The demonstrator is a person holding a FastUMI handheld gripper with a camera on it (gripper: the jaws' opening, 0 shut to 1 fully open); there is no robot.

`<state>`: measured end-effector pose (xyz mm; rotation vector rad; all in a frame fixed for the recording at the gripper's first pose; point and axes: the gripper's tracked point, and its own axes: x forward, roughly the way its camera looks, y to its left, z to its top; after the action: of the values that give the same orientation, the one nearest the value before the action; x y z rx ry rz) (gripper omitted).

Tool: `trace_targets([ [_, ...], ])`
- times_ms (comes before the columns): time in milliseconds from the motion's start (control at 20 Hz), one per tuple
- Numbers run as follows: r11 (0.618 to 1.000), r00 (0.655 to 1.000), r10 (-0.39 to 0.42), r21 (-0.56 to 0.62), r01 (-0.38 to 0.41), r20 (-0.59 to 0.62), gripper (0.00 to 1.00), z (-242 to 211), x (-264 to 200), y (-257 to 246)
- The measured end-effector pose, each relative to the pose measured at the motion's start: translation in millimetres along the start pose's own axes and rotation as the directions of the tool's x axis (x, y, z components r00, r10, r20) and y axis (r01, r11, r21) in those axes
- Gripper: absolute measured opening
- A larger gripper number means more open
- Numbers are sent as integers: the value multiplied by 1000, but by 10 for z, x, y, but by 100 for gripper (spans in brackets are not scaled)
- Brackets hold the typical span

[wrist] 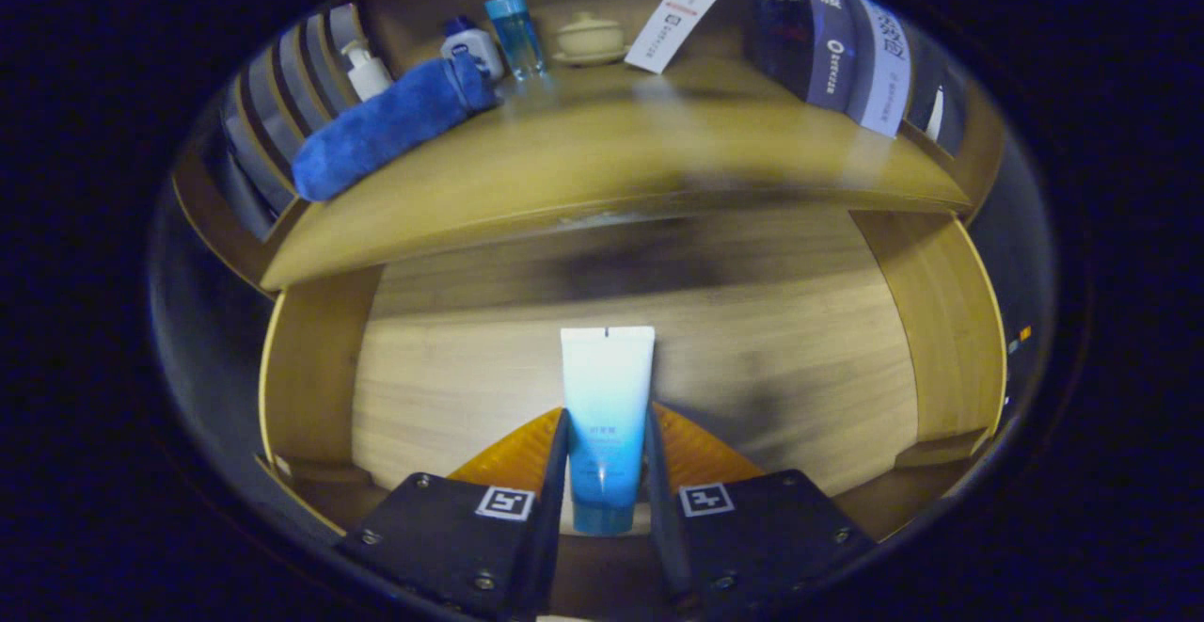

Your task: Pull open the drawer, take out the items inside it, and place them on the countertop above the cabinet.

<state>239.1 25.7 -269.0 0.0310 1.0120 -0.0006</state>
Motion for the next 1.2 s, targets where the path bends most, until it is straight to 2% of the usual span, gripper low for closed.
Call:
trace_targets([
  [200,998,988,54,18,-58,142,42,111,-337,65],
  [450,992,936,108,31,-126,336,42,352,-855,120],
  [600,989,882,102,50,-141,460,42,654,-1188,116],
  [900,989,718,89,23,-145,691,41,1304,-1876,217],
  [1000,992,688,57,36,-119,723,41,1496,-1981,235],
  [1200,993,677,-5,85,-85,736,41,1750,-1766,236],
])
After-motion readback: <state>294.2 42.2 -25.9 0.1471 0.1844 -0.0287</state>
